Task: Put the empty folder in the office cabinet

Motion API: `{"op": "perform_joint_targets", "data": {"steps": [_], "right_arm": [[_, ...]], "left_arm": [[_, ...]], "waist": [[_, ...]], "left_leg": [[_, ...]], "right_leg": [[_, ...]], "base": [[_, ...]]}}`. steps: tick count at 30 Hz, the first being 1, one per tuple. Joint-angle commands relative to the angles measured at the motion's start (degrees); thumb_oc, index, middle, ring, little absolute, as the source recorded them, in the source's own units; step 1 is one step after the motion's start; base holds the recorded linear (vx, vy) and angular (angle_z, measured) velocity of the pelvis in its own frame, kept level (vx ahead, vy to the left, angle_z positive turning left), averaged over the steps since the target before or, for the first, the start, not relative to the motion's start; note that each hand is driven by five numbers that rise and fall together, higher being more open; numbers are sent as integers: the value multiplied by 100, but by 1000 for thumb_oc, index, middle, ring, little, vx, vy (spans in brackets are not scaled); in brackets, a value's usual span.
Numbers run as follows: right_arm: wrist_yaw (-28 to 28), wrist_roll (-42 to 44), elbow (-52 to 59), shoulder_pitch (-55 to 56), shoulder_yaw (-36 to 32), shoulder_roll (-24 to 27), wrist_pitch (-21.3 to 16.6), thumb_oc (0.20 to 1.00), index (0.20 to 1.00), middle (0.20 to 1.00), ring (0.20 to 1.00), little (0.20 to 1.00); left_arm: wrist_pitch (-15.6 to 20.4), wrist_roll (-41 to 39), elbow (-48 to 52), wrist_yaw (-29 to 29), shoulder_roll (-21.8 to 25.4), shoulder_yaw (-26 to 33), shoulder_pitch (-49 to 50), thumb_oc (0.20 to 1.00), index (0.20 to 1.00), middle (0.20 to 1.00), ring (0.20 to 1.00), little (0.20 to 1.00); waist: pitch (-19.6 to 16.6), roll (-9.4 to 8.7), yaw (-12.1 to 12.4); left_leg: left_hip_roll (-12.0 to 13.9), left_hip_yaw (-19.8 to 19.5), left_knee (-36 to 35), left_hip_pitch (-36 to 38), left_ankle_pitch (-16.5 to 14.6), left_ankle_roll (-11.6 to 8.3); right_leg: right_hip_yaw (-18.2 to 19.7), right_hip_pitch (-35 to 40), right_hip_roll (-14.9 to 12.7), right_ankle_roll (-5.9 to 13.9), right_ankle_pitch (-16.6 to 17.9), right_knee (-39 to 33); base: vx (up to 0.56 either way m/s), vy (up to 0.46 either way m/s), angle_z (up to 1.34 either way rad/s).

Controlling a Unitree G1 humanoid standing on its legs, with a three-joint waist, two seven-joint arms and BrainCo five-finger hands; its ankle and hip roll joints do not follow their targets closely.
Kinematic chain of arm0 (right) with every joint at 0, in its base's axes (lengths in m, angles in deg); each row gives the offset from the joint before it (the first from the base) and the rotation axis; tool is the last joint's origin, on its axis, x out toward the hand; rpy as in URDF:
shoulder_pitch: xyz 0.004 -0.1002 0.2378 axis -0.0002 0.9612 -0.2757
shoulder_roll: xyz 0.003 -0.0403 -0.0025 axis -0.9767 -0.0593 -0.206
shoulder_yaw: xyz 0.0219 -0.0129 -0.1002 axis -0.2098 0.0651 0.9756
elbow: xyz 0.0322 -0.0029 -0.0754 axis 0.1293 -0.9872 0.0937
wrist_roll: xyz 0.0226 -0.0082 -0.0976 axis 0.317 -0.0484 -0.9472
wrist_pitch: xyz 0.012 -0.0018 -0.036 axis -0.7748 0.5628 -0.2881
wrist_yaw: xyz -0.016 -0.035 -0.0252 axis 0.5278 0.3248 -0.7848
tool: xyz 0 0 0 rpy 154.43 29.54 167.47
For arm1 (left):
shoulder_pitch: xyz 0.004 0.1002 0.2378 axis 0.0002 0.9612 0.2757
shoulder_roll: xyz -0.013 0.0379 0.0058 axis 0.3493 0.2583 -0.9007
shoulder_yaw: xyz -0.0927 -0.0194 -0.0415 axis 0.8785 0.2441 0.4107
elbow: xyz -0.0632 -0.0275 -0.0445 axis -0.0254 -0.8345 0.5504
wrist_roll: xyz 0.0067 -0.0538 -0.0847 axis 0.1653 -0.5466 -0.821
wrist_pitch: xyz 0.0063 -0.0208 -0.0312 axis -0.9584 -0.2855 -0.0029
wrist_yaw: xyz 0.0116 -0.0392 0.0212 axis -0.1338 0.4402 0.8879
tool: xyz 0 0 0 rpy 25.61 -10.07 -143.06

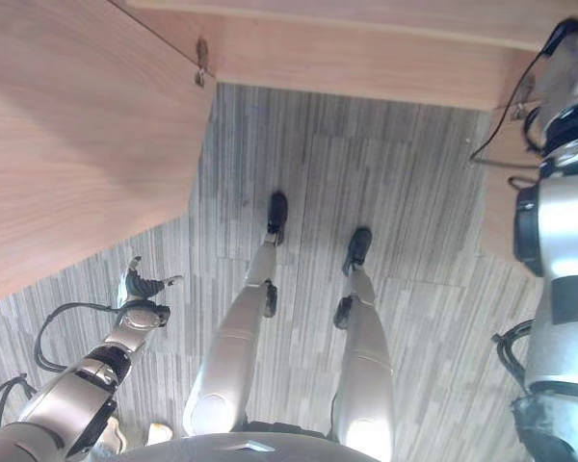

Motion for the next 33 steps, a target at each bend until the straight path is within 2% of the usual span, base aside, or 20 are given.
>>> {"op": "perform_joint_targets", "data": {"steps": [1,4,5,6,8,11,13,18,23,27,30,33], "right_arm": [[56,-277,509,1114,196,-556,-251,1000,1000,1000,1000,1000],[221,-777,1838,2609,-28,-972,-254,1000,1000,1000,1000,1000],[210,-787,1868,2641,-40,-976,-241,1000,1000,1000,1000,1000],[508,-1184,3038,4308,-272,-1222,-226,1000,1000,1000,1000,1000],[503,-1190,3060,4332,-279,-1223,-216,1000,1000,1000,1000,1000],[813,-1771,3889,6085,-663,-1458,-164,1000,1000,1000,1000,1000],[922,-2015,4024,6676,-841,-1531,-124,1000,1000,1000,1000,1000],[1147,-2390,3889,7417,-1077,-1667,-11,1000,1000,1000,1000,1000],[1369,-2491,3787,7576,-1052,-1757,15,1000,1000,1000,1000,1000],[1422,-2924,4149,7544,-1095,-1499,-12,1000,1000,1000,1000,1000],[1324,-2838,3971,7403,-1275,-1354,-48,1000,1000,1000,1000,1000],[1413,-2799,3970,7256,-1410,-967,-63,1000,1000,1000,1000,1000]], "left_arm": [[-218,160,-661,10,-110,335,10,1000,1000,1000,1000,1000],[-403,301,-757,9,-152,670,96,1000,1000,1000,1000,1000],[-404,302,-752,10,-148,662,110,1000,1000,1000,1000,1000],[-580,491,-796,-37,-239,937,222,1000,1000,1000,1000,1000],[-581,492,-792,-36,-238,930,233,1000,1000,1000,1000,1000],[-659,667,-807,-84,-400,1219,561,1000,1000,1000,1000,1000],[-660,683,-811,-150,-473,1306,752,1000,1000,1000,1000,1000],[-653,671,-876,-255,-507,1577,1107,1000,1000,1000,1000,1000],[-641,589,-851,-354,-534,1719,1308,1000,1000,1000,1000,1000],[-624,761,-747,-439,-548,1722,1474,1000,1000,1000,1000,1000],[-654,872,-732,-471,-559,1644,1578,1000,1000,1000,1000,1000],[-641,972,-678,-570,-573,1564,1678,1000,1000,1000,1000,1000]], "waist": [[-474,-381,-349],[-645,-405,-570],[-652,-410,-565],[-817,-391,-759],[-821,-393,-755],[-1026,-366,-930],[-1130,-350,-990],[-1371,-265,-1074],[-1511,-211,-1071],[-1699,-134,-1067],[-1808,-104,-1055],[-1924,-117,-1067]], "left_leg": [[85,141,-75,770,-1171,-290],[68,210,-75,1095,-1282,-232],[66,211,-75,1101,-1284,-231],[51,270,-75,1402,-1371,-180],[51,269,-75,1407,-1372,-180],[24,355,-75,1824,-1474,-103],[10,380,-75,2056,-1504,-52],[-16,386,-75,2652,-1600,45],[-50,394,-75,3172,-1706,98],[-105,498,-75,3756,-1910,169],[-158,559,-75,4109,-2060,230],[-196,633,-75,4403,-2175,278]], "right_leg": [[9,562,-83,270,166,-1273],[86,808,-155,256,126,-1198],[86,815,-156,257,124,-1199],[145,1065,-239,252,73,-1119],[144,1073,-239,253,72,-1122],[164,1444,-291,266,-17,-1028],[147,1679,-306,280,-55,-998],[63,2288,-332,290,-182,-914],[-8,2748,-325,304,-249,-857],[-49,3184,-392,368,-376,-633],[-49,3452,-467,423,-431,-524],[-41,3649,-540,491,-440,-448]], "base": [[44,58,2],[60,67,2],[116,91,-1],[95,62,-2],[64,37,0],[125,39,-1],[131,26,0],[104,15,-6],[71,5,0],[29,11,-6],[58,44,-11],[58,39,-7]]}}
